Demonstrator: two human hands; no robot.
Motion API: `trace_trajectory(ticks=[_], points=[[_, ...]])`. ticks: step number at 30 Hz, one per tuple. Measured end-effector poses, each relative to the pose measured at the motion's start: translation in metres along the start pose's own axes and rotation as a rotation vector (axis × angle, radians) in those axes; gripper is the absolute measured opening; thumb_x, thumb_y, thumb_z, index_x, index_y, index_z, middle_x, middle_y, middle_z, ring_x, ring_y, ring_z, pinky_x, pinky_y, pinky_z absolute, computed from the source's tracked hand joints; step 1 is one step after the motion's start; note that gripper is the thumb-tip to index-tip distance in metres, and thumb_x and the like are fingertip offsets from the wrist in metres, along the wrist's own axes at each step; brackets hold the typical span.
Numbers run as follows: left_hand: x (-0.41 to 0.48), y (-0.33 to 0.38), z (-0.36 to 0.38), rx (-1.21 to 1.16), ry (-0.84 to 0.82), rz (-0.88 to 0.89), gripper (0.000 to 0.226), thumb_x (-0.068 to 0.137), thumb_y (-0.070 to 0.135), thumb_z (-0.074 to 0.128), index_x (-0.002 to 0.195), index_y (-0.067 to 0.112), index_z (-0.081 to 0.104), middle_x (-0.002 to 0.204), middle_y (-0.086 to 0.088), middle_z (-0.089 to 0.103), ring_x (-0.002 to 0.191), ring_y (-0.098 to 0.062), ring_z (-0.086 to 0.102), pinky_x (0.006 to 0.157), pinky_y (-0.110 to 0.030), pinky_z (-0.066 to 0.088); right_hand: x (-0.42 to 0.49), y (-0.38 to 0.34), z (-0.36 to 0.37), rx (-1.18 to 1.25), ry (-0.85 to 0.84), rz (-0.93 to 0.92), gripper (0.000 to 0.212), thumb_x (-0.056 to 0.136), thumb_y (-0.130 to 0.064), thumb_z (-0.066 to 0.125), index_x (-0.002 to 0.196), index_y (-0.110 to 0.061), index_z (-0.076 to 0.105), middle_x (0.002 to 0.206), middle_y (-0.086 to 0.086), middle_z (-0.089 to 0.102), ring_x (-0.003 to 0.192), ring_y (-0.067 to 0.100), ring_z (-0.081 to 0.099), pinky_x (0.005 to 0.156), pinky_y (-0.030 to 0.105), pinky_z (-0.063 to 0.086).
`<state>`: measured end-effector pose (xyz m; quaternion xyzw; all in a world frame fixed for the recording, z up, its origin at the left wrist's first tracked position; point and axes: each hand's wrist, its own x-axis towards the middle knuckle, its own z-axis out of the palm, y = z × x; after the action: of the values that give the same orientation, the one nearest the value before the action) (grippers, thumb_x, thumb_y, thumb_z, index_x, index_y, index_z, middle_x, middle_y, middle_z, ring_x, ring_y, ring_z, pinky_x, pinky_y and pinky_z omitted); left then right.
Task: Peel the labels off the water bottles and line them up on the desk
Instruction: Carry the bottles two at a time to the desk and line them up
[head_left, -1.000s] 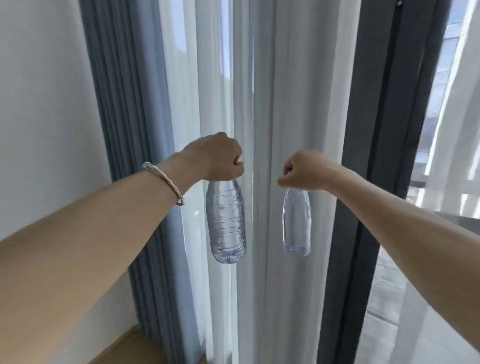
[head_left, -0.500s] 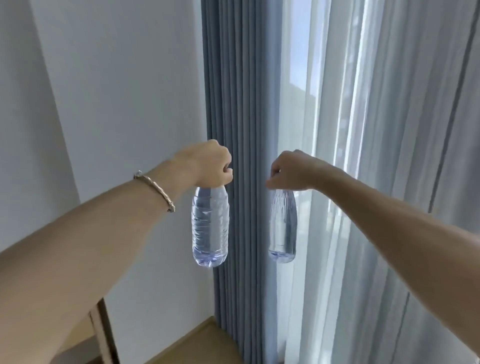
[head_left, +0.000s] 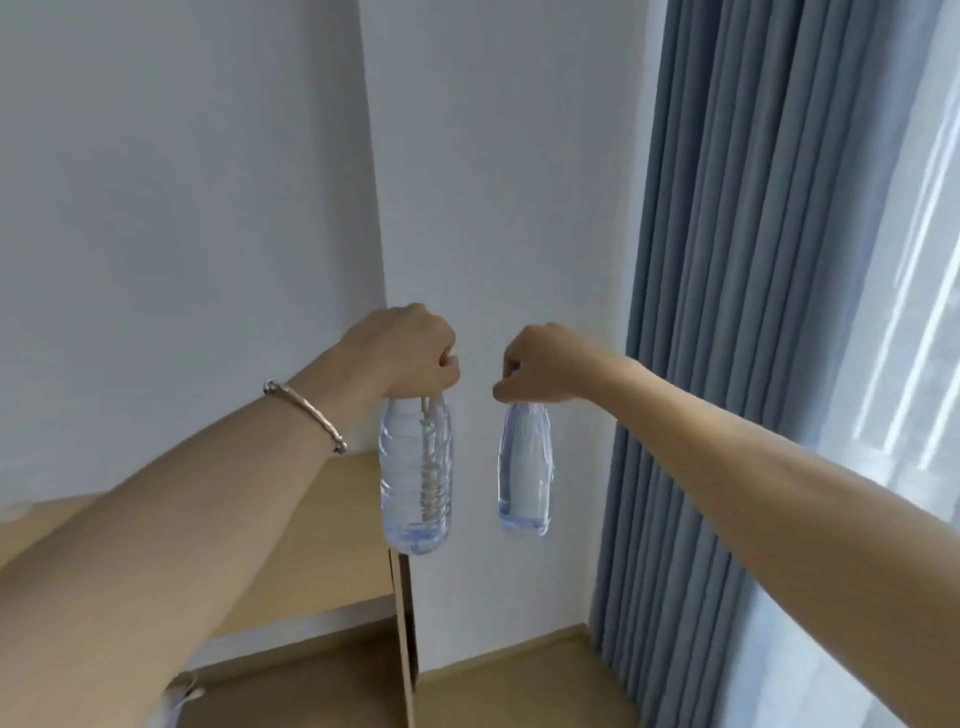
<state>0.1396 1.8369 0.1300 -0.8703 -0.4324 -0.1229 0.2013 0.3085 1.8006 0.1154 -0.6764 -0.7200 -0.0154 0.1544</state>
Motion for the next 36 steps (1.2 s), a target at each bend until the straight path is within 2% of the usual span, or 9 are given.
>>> trace_trajectory(ticks=[6, 8, 11, 15, 20, 23, 26, 31, 36], points=[[0.013, -0.068, 0.046, 0.047, -0.044, -0.157, 0.028, 0.09, 0.029, 0.048, 0.069, 0.012, 0.053, 0.066, 0.0, 0.044, 0.064, -0.024, 0.05, 0.057, -0.027, 0.036, 0.089, -0.035, 0.043, 0.054, -0.078, -0.166, 0.032, 0.078, -0.033, 0.06, 0.09, -0.005, 0.071, 0.085, 0.01, 0.068, 0.066, 0.019, 0.052, 0.056, 0.025, 0.04], [0.022, -0.09, 0.058, 0.054, -0.061, -0.208, 0.027, 0.09, 0.029, 0.048, 0.069, 0.012, 0.052, 0.067, 0.0, 0.044, 0.066, -0.026, 0.052, 0.059, -0.028, 0.038, 0.122, -0.045, 0.052, 0.074, -0.099, -0.224, 0.033, 0.077, -0.033, 0.06, 0.089, -0.005, 0.071, 0.088, 0.012, 0.069, 0.067, 0.019, 0.053, 0.058, 0.027, 0.042], [0.034, -0.122, 0.07, 0.085, -0.078, -0.281, 0.025, 0.089, 0.029, 0.048, 0.072, 0.011, 0.052, 0.068, -0.001, 0.044, 0.068, -0.026, 0.053, 0.058, -0.028, 0.037, 0.168, -0.059, 0.064, 0.068, -0.127, -0.303, 0.025, 0.078, -0.032, 0.06, 0.081, -0.008, 0.07, 0.08, 0.006, 0.067, 0.07, 0.02, 0.058, 0.059, 0.028, 0.044], [0.033, -0.164, 0.081, 0.116, -0.098, -0.39, 0.024, 0.089, 0.028, 0.049, 0.071, 0.012, 0.05, 0.068, -0.001, 0.045, 0.067, -0.024, 0.051, 0.056, -0.028, 0.036, 0.219, -0.086, 0.084, 0.084, -0.123, -0.428, 0.018, 0.079, -0.029, 0.061, 0.077, -0.012, 0.067, 0.075, 0.002, 0.063, 0.071, 0.02, 0.057, 0.055, 0.023, 0.04], [0.01, -0.215, 0.09, 0.194, -0.172, -0.511, 0.024, 0.088, 0.028, 0.048, 0.075, 0.009, 0.054, 0.067, -0.001, 0.044, 0.066, -0.024, 0.049, 0.058, -0.028, 0.037, 0.268, -0.131, 0.121, 0.099, -0.188, -0.529, 0.023, 0.076, -0.029, 0.061, 0.082, -0.01, 0.071, 0.085, 0.007, 0.07, 0.083, 0.025, 0.065, 0.061, 0.026, 0.046], [-0.01, -0.25, 0.094, 0.226, -0.225, -0.58, 0.026, 0.087, 0.028, 0.048, 0.079, 0.006, 0.059, 0.069, -0.001, 0.047, 0.069, -0.026, 0.054, 0.06, -0.028, 0.04, 0.29, -0.166, 0.139, 0.145, -0.235, -0.575, 0.022, 0.074, -0.031, 0.059, 0.081, -0.014, 0.071, 0.087, 0.006, 0.07, 0.083, 0.024, 0.066, 0.063, 0.028, 0.049], [-0.029, -0.287, 0.099, 0.261, -0.243, -0.618, 0.026, 0.086, 0.028, 0.048, 0.08, 0.006, 0.061, 0.071, -0.002, 0.049, 0.075, -0.028, 0.06, 0.063, -0.03, 0.043, 0.305, -0.204, 0.157, 0.151, -0.262, -0.631, 0.021, 0.074, -0.034, 0.06, 0.081, -0.017, 0.071, 0.089, 0.003, 0.069, 0.087, 0.023, 0.066, 0.069, 0.031, 0.053], [-0.054, -0.358, 0.11, 0.309, -0.242, -0.666, 0.027, 0.087, 0.028, 0.048, 0.078, 0.005, 0.06, 0.076, -0.006, 0.056, 0.066, -0.023, 0.049, 0.054, -0.027, 0.034, 0.337, -0.272, 0.178, 0.167, -0.272, -0.685, 0.02, 0.076, -0.033, 0.06, 0.083, -0.017, 0.07, 0.089, 0.003, 0.069, 0.086, 0.022, 0.066, 0.063, 0.027, 0.047], [-0.074, -0.441, 0.126, 0.308, -0.234, -0.656, 0.025, 0.088, 0.027, 0.046, 0.073, 0.009, 0.054, 0.071, -0.005, 0.053, 0.064, -0.021, 0.046, 0.051, -0.026, 0.032, 0.382, -0.346, 0.191, 0.121, -0.245, -0.709, 0.018, 0.077, -0.032, 0.06, 0.081, -0.018, 0.069, 0.089, 0.002, 0.069, 0.088, 0.021, 0.065, 0.068, 0.03, 0.05]])
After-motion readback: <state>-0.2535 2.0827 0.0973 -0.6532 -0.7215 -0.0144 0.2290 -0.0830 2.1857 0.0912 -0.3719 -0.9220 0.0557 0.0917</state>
